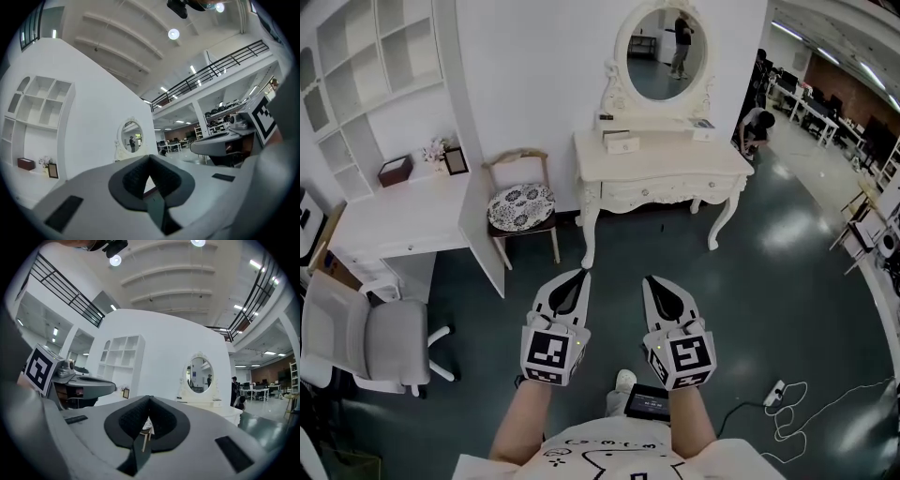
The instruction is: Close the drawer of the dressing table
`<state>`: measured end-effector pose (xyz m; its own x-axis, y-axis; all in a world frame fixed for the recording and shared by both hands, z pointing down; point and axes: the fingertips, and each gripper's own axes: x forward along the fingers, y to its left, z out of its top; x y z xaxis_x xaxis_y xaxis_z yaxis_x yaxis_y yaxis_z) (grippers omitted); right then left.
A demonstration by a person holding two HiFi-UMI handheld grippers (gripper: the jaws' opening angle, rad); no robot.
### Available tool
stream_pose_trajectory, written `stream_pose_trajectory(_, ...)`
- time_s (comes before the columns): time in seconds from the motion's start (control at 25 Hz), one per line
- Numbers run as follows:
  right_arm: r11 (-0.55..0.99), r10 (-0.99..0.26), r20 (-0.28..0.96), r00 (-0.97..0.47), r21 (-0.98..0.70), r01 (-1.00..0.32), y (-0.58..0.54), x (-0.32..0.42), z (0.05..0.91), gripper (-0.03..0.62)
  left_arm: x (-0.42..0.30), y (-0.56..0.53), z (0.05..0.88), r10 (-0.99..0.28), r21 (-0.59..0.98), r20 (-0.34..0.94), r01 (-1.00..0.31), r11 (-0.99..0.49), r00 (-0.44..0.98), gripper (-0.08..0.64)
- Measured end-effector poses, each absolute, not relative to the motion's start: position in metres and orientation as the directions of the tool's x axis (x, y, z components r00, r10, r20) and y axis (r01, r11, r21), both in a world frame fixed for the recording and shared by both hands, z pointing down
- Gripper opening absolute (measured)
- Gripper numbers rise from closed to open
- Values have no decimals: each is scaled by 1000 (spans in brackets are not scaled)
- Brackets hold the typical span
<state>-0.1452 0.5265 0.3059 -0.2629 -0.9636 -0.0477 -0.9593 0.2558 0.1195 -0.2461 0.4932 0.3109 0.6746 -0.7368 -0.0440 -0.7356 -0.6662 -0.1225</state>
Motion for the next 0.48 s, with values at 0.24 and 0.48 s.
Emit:
stream_pose_trajectory(0.24,301,-952,-24,-307,137,-944,454,-108,300,26,-208,426,310,-758,-103,-37,-757,-646,652,5)
stream_pose_trajectory(0.48,339,-940,8,-342,154,-928,393,-74,303,26,-174,368,307,-789,-72,-40,-789,-610,613,3)
